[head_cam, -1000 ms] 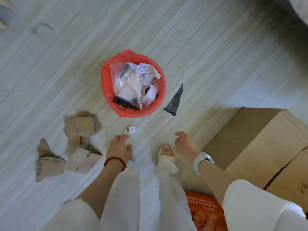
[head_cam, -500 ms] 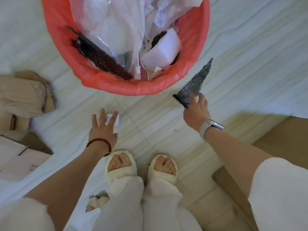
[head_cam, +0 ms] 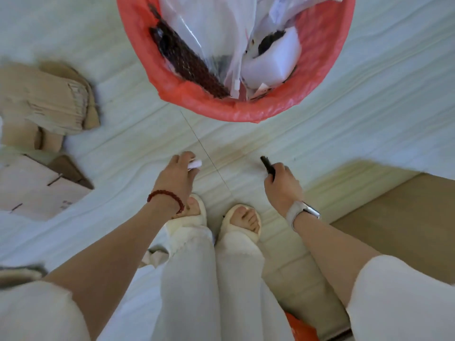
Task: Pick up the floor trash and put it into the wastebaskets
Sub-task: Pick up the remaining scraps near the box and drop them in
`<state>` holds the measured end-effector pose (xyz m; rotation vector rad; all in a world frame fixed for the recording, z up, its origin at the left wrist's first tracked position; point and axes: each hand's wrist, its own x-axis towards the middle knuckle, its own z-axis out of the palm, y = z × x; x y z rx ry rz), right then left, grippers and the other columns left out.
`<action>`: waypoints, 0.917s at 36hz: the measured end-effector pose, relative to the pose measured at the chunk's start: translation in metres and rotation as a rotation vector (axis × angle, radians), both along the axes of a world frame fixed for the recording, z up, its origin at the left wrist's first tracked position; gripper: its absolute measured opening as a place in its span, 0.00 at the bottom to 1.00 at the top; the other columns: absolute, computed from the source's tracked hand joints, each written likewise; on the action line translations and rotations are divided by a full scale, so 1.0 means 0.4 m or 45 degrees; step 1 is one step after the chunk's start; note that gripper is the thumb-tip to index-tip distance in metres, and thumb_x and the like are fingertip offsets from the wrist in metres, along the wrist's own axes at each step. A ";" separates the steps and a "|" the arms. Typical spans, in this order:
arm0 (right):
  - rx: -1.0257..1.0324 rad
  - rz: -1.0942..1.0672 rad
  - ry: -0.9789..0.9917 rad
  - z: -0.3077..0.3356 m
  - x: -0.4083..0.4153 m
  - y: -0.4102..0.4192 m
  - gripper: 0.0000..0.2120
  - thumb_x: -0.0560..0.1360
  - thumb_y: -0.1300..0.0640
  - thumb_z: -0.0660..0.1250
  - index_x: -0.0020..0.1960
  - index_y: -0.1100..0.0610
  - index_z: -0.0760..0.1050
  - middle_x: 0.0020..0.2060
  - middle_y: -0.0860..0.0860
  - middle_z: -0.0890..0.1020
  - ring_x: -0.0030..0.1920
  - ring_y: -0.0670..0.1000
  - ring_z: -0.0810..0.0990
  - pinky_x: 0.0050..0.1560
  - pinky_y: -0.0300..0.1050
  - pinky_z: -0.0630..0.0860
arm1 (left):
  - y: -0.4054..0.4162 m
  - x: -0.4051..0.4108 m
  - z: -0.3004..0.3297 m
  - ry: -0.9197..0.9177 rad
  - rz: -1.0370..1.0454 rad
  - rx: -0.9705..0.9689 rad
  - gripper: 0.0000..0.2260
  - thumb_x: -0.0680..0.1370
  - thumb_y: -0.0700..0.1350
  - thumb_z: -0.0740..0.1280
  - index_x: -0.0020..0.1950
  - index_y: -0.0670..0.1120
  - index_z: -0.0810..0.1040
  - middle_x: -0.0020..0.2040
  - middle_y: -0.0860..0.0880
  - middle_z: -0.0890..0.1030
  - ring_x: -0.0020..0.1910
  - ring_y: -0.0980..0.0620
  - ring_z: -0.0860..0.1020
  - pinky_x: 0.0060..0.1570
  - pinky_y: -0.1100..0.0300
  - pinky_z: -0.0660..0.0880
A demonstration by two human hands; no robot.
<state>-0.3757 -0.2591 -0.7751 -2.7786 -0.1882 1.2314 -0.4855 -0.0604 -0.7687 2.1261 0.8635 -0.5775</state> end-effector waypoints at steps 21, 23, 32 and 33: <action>1.001 -0.278 -0.442 0.630 0.257 0.320 0.16 0.79 0.63 0.52 0.65 0.60 0.67 0.52 0.53 0.77 0.46 0.52 0.75 0.41 0.43 0.69 | 0.141 0.344 0.547 -0.447 0.224 0.135 0.16 0.75 0.42 0.66 0.63 0.43 0.71 0.59 0.41 0.75 0.55 0.43 0.74 0.49 0.61 0.65; 0.898 -0.172 -0.526 0.618 0.266 0.341 0.19 0.78 0.65 0.52 0.68 0.58 0.65 0.62 0.54 0.73 0.55 0.57 0.74 0.44 0.46 0.70 | 0.146 0.364 0.526 -0.383 0.200 0.075 0.20 0.75 0.42 0.66 0.67 0.44 0.68 0.64 0.42 0.71 0.59 0.43 0.72 0.55 0.60 0.66; 0.157 0.429 -0.068 0.519 0.234 0.327 0.31 0.77 0.60 0.58 0.75 0.49 0.48 0.76 0.54 0.48 0.75 0.58 0.47 0.70 0.57 0.62 | 0.157 0.315 0.440 -0.029 -0.143 0.121 0.34 0.72 0.44 0.66 0.75 0.49 0.55 0.75 0.42 0.54 0.72 0.38 0.53 0.69 0.44 0.59; 0.139 0.414 0.011 0.516 0.229 0.317 0.30 0.77 0.59 0.57 0.75 0.49 0.48 0.76 0.54 0.48 0.75 0.59 0.46 0.71 0.57 0.60 | 0.157 0.302 0.450 0.004 -0.158 0.131 0.33 0.73 0.45 0.66 0.75 0.50 0.54 0.75 0.42 0.53 0.72 0.38 0.53 0.68 0.43 0.60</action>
